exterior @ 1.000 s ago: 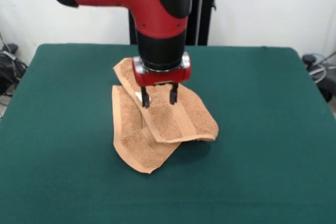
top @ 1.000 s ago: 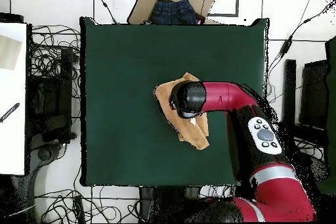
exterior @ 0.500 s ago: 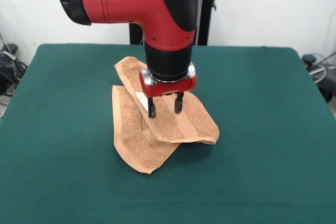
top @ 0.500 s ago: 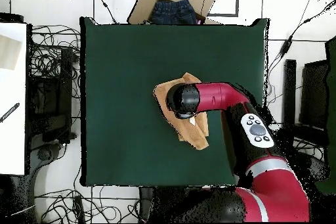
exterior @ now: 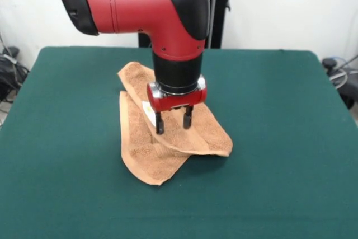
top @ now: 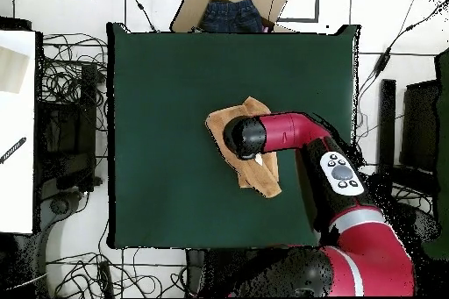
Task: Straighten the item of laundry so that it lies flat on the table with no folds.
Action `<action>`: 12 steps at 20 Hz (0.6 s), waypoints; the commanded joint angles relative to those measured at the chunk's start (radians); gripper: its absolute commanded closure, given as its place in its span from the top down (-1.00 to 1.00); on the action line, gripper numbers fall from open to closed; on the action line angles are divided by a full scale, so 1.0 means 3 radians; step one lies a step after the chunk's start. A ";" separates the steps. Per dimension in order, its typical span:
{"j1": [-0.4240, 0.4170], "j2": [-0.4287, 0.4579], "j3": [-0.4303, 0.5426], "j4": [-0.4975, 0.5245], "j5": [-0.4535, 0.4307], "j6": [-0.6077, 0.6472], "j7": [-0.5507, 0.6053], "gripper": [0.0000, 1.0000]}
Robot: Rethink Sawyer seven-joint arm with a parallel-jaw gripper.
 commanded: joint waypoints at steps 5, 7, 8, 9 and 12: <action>-0.0112 0.0170 0.0320 0.0141 -0.0252 -0.0278 -0.0422 -1.00; -0.0121 0.0168 0.0326 0.0153 -0.0264 -0.0301 -0.0402 -1.00; -0.0126 0.0167 0.0328 0.0164 -0.0270 -0.0308 -0.0396 -1.00; -0.0132 0.0167 0.0329 0.0175 -0.0276 -0.0314 -0.0391 -1.00; -0.0135 0.0165 0.0329 0.0185 -0.0292 -0.0336 -0.0363 -1.00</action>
